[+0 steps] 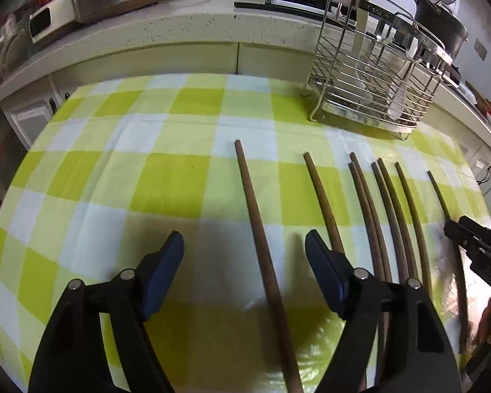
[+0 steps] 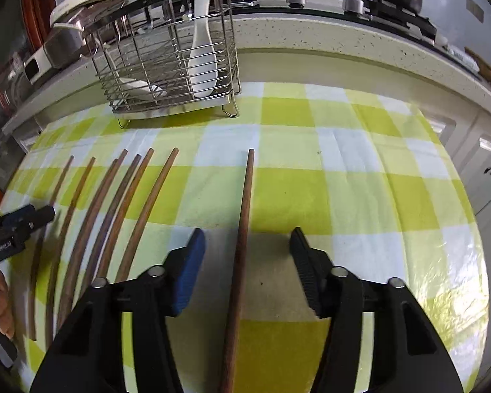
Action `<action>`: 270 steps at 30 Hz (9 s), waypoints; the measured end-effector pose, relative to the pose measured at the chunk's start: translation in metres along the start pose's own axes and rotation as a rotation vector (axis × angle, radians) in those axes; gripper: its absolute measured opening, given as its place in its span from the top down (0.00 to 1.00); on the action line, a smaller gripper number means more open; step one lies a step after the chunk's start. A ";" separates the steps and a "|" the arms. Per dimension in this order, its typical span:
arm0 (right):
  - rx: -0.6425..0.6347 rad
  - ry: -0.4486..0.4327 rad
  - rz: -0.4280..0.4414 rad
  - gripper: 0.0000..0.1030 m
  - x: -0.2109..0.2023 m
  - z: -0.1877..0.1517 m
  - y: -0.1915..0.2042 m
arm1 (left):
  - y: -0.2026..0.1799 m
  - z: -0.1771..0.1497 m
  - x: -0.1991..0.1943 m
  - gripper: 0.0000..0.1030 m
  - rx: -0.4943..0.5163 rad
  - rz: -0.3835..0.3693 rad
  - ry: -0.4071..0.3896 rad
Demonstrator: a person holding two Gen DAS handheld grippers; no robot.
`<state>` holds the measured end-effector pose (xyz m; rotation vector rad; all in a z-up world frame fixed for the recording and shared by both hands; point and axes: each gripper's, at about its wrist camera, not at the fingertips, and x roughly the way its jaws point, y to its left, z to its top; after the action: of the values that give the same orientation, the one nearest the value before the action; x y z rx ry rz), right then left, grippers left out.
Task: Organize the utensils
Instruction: 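Close the right tool on a brown chopstick while the left tool grasps another chopstick, then lift both held chopsticks upright and carry them toward the wire rack, then drop the chopsticks into the wire rack and open both tools, then close the right tool on another brown chopstick while the left tool approaches the chopsticks, then lift both held chopsticks upright and carry them toward the wire rack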
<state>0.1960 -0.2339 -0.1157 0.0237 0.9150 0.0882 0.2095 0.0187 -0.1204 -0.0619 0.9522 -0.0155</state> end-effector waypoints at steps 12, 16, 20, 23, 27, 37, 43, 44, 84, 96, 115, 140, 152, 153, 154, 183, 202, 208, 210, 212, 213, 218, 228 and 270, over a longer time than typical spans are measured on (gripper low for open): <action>-0.062 -0.007 -0.029 0.91 0.002 0.001 0.006 | -0.008 0.001 0.003 0.82 0.049 0.059 -0.041; -0.067 -0.014 -0.031 0.92 0.001 -0.001 0.007 | -0.007 -0.001 0.001 0.93 0.060 0.037 -0.036; -0.057 -0.016 0.013 0.93 -0.003 -0.004 0.005 | -0.005 -0.003 -0.001 0.94 0.065 -0.007 -0.030; -0.020 -0.031 0.060 0.93 -0.011 -0.004 -0.002 | -0.001 -0.004 -0.007 0.94 0.049 -0.048 -0.028; -0.003 -0.069 0.090 0.93 -0.027 -0.003 -0.006 | -0.002 -0.005 -0.020 0.94 0.055 -0.070 -0.049; -0.001 -0.175 0.131 0.93 -0.082 0.004 -0.006 | -0.008 0.006 -0.083 0.94 0.073 -0.121 -0.177; -0.013 -0.222 0.134 0.93 -0.110 0.006 -0.003 | -0.004 0.006 -0.111 0.94 0.062 -0.139 -0.229; -0.018 -0.230 0.134 0.93 -0.114 0.006 -0.001 | -0.003 0.006 -0.117 0.94 0.061 -0.144 -0.243; -0.109 -0.464 0.099 0.93 -0.197 0.114 0.025 | -0.051 0.119 -0.220 0.94 0.174 -0.200 -0.510; -0.138 -0.477 0.089 0.93 -0.203 0.200 0.030 | -0.093 0.212 -0.245 0.94 0.171 -0.214 -0.591; -0.137 -0.336 0.168 0.93 -0.087 0.227 0.037 | -0.096 0.240 -0.092 0.94 0.086 -0.209 -0.471; -0.106 -0.286 0.211 0.92 -0.066 0.210 0.032 | -0.068 0.214 -0.065 0.93 0.076 -0.183 -0.402; -0.034 -0.323 0.212 0.45 -0.119 0.152 0.010 | -0.042 0.148 -0.135 0.61 0.078 -0.187 -0.441; -0.034 -0.333 0.210 0.34 -0.122 0.142 0.010 | -0.041 0.135 -0.137 0.50 0.077 -0.187 -0.441; -0.040 -0.336 0.206 0.35 -0.125 0.131 0.012 | -0.040 0.124 -0.136 0.50 0.082 -0.187 -0.434; 0.045 -0.094 0.173 0.35 -0.039 -0.016 0.030 | 0.001 -0.046 -0.067 0.22 0.036 -0.148 -0.174; -0.033 -0.023 -0.003 0.50 0.013 0.007 0.065 | 0.041 -0.049 -0.059 0.15 -0.029 -0.135 -0.142; -0.102 -0.040 -0.030 0.89 0.009 -0.001 0.081 | 0.038 -0.043 -0.061 0.14 -0.018 -0.135 -0.147; -0.121 -0.041 -0.037 0.90 0.008 -0.003 0.085 | 0.036 -0.042 -0.060 0.15 -0.012 -0.137 -0.144; -0.110 -0.040 -0.009 0.91 0.008 -0.003 0.081 | 0.033 -0.042 -0.059 0.14 -0.015 -0.140 -0.142; -0.106 -0.040 0.002 0.92 0.006 -0.004 0.079 | 0.032 -0.042 -0.058 0.14 -0.017 -0.145 -0.140; -0.086 -0.044 0.025 0.93 -0.003 -0.012 0.060 | 0.021 -0.037 -0.050 0.14 -0.010 -0.153 -0.117; -0.044 -0.088 0.056 0.93 -0.032 -0.022 0.019 | -0.022 -0.007 -0.006 0.28 0.011 -0.139 -0.036; -0.008 -0.206 0.153 0.93 -0.091 -0.003 0.015 | -0.030 0.001 -0.090 0.95 0.118 -0.181 -0.202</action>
<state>0.1372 -0.2268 -0.0450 0.0939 0.7061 0.2272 0.1589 -0.0079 -0.0444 -0.0398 0.7399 -0.2290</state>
